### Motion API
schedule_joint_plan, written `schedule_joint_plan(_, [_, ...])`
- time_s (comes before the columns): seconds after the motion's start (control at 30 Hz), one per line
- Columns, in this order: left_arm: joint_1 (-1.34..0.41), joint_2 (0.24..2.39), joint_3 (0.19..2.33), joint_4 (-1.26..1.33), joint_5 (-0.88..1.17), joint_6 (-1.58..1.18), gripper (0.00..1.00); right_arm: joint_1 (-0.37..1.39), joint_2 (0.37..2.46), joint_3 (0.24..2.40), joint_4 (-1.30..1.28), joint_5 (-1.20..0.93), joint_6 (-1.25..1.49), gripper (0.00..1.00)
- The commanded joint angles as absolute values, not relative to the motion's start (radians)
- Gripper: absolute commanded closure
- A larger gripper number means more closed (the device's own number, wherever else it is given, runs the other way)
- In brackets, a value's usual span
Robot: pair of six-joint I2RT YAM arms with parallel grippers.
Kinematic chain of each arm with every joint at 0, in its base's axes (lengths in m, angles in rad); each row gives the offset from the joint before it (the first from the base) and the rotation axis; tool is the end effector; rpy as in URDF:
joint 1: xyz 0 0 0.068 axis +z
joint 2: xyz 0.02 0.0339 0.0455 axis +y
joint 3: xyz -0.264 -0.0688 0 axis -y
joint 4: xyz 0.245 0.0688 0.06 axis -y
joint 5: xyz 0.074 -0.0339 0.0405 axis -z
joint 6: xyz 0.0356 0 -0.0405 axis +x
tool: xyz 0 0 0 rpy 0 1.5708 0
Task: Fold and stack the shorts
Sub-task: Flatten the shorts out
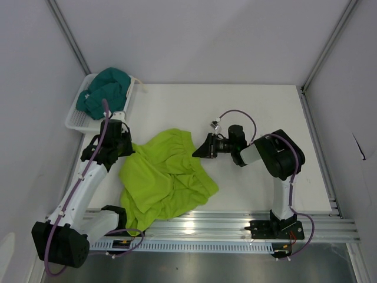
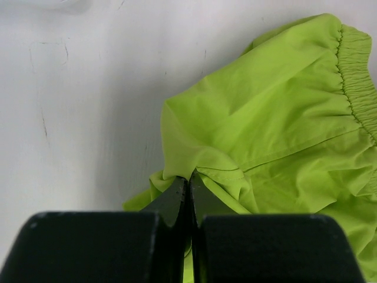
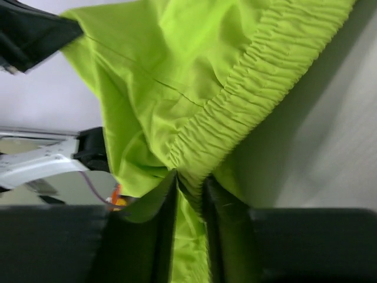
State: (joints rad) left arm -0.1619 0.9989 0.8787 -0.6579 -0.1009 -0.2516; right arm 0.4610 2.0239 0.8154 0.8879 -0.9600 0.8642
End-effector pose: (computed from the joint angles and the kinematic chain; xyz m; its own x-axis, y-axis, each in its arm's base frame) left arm 0.2034 -0.0296 0.2889 -0.6932 -0.1377 -0.7074 -0.0857 0.9904 -0.1088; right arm 0.3167 0.1899 0.1133 -0.9069 0.0366 -0.4198 -0.4030 0.2156 0.8894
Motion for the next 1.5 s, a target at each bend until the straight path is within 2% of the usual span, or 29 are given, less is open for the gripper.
schedule_joint_plan(0.0, [-0.158,0.976,0.874,-0.637,-0.095,-0.230,1.00,0.472,2.033,0.824,1.051,-1.037,0.940,0.79])
schedule_joint_plan(0.1, [-0.156,0.969,0.876,-0.634,-0.086,-0.232,1.00,0.474,2.020,0.833,1.051,-1.045,0.943,1.00])
schedule_joint_plan(0.23, [-0.156,0.937,0.896,-0.630,-0.074,-0.242,1.00,0.445,1.932,0.813,1.069,-1.045,0.953,1.00])
schedule_joint_plan(0.37, [-0.156,0.919,0.971,-0.649,-0.046,-0.270,1.00,0.341,1.808,0.796,1.036,-1.028,0.979,1.00])
schedule_joint_plan(0.5, [-0.156,0.928,1.112,-0.643,-0.008,-0.311,1.00,0.247,1.697,0.782,0.905,-0.970,0.951,1.00])
schedule_joint_plan(0.63, [-0.156,1.024,1.265,-0.660,0.098,-0.325,1.00,0.186,1.623,0.770,0.894,-0.942,0.983,1.00])
schedule_joint_plan(0.7, [-0.156,1.067,1.336,-0.666,0.118,-0.324,1.00,0.175,1.586,0.776,0.833,-0.942,0.957,1.00])
schedule_joint_plan(0.93, [-0.156,1.224,1.566,-0.721,0.121,-0.295,1.00,0.169,1.268,0.753,0.453,-0.821,0.724,1.00])
schedule_joint_plan(1.07, [-0.156,1.281,1.661,-0.759,0.163,-0.279,1.00,0.170,1.188,0.782,0.322,-0.810,0.643,1.00])
schedule_joint_plan(1.47, [-0.155,1.345,1.658,-0.781,0.143,-0.265,1.00,0.109,1.103,0.805,0.218,-0.810,0.604,1.00])
